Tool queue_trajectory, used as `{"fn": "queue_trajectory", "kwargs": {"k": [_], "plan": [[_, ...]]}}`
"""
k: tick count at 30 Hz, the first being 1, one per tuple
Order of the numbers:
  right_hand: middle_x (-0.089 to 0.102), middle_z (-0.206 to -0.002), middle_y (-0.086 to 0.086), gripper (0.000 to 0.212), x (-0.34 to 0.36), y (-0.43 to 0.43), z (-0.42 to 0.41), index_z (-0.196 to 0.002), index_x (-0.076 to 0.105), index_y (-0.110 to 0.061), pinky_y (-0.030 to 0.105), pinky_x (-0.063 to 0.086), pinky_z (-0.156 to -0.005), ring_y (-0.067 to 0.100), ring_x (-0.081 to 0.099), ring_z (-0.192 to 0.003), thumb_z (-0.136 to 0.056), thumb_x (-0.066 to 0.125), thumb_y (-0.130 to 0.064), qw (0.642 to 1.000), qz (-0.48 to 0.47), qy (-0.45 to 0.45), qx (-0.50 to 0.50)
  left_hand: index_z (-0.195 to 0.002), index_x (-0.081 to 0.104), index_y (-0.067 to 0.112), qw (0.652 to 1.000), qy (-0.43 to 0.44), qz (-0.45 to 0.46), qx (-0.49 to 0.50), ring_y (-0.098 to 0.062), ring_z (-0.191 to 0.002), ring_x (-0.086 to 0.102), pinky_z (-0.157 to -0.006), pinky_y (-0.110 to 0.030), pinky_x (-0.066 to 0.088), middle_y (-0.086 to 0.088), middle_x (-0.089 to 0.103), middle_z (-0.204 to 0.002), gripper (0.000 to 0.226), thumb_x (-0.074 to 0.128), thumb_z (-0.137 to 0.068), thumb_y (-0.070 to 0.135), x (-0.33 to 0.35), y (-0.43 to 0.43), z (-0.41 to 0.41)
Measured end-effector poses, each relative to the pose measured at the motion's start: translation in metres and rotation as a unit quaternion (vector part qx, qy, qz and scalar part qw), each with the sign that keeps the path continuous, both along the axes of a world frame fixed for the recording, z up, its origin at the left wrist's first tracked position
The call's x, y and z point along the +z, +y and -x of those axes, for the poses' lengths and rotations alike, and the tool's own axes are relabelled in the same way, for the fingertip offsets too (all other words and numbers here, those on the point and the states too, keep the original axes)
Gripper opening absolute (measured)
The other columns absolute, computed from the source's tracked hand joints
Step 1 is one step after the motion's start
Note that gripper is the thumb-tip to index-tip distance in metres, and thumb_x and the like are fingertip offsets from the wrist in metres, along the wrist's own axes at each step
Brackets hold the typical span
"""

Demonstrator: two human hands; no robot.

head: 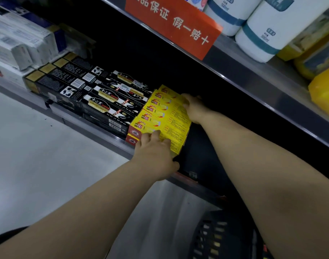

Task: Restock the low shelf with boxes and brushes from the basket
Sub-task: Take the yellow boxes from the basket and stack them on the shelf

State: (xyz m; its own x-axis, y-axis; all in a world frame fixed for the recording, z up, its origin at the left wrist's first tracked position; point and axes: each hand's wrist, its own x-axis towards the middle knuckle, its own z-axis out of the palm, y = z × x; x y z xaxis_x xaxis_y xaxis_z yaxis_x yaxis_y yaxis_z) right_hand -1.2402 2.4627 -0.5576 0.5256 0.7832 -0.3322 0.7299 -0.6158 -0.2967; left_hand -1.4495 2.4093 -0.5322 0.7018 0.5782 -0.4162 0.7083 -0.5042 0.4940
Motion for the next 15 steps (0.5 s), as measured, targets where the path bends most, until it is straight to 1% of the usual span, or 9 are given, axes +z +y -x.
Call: {"fn": "queue_trajectory", "kwargs": {"k": [3,6,9,11,13,14,15], "plan": [[0.026,-0.148,0.018,0.047,-0.001,0.003,-0.003,-0.147,0.029,-0.021,0.034,0.034,-0.107,0.033,0.036,-0.132,-0.101,0.032,-0.01,0.999,0.015,0.027,0.016,-0.144,0.03,0.024,1.0,0.008,-0.005,-0.01,-0.035,-0.14,0.006,-0.111,-0.049,0.019,-0.006,0.006,-0.157,0.071,0.058,-0.083,0.047,-0.003,0.0,-0.001],[0.024,-0.153,0.012,0.05,0.002,0.001,-0.005,-0.149,0.02,-0.021,0.034,0.029,-0.111,0.029,0.032,-0.136,-0.102,0.029,-0.009,0.998,0.041,0.042,0.03,-0.144,0.03,0.023,1.0,0.012,-0.005,-0.012,-0.035,-0.14,0.006,-0.112,-0.048,0.018,-0.006,0.006,-0.157,0.07,0.057,-0.084,0.047,-0.002,0.001,-0.002],[0.013,-0.157,0.009,0.06,0.006,-0.005,-0.002,-0.151,0.006,-0.027,0.034,0.025,-0.114,0.028,0.025,-0.14,-0.1,0.03,-0.005,0.996,0.077,0.018,0.045,-0.144,0.031,0.022,1.0,0.016,0.002,-0.009,-0.036,-0.14,0.007,-0.112,-0.048,0.017,-0.009,0.01,-0.156,0.068,0.057,-0.085,0.046,0.002,0.001,-0.003],[0.005,-0.158,0.008,0.07,0.013,-0.01,0.005,-0.15,0.0,-0.028,0.034,0.025,-0.112,0.029,0.02,-0.142,-0.097,0.034,0.001,0.994,0.093,-0.026,0.055,-0.144,0.029,0.022,1.0,0.016,0.012,-0.005,-0.037,-0.141,0.009,-0.113,-0.046,0.017,-0.01,0.013,-0.155,0.068,0.056,-0.086,0.045,0.008,-0.001,-0.004],[0.0,-0.158,0.009,0.072,0.023,-0.018,0.014,-0.151,0.001,-0.023,0.034,0.024,-0.112,0.029,0.016,-0.143,-0.094,0.038,0.002,0.993,0.09,-0.063,0.051,-0.145,0.028,0.021,1.0,0.008,0.011,-0.006,-0.036,-0.141,0.014,-0.113,-0.044,0.017,-0.011,0.016,-0.154,0.068,0.055,-0.087,0.045,0.013,-0.003,-0.006],[0.005,-0.157,0.012,0.069,0.031,-0.023,0.018,-0.151,0.006,-0.019,0.033,0.026,-0.11,0.03,0.019,-0.142,-0.094,0.04,-0.001,0.993,0.087,-0.069,0.049,-0.145,0.028,0.021,1.0,-0.003,0.012,-0.005,-0.035,-0.14,0.017,-0.112,-0.044,0.019,-0.012,0.018,-0.154,0.068,0.055,-0.087,0.045,0.017,-0.004,-0.007],[0.014,-0.154,0.014,0.064,0.039,-0.03,0.022,-0.15,0.014,-0.016,0.032,0.029,-0.108,0.03,0.026,-0.139,-0.094,0.043,-0.004,0.993,0.084,-0.065,0.049,-0.145,0.029,0.02,1.0,-0.023,0.017,0.0,-0.035,-0.139,0.021,-0.111,-0.043,0.022,-0.012,0.021,-0.153,0.067,0.055,-0.087,0.044,0.02,-0.006,-0.009]]}}
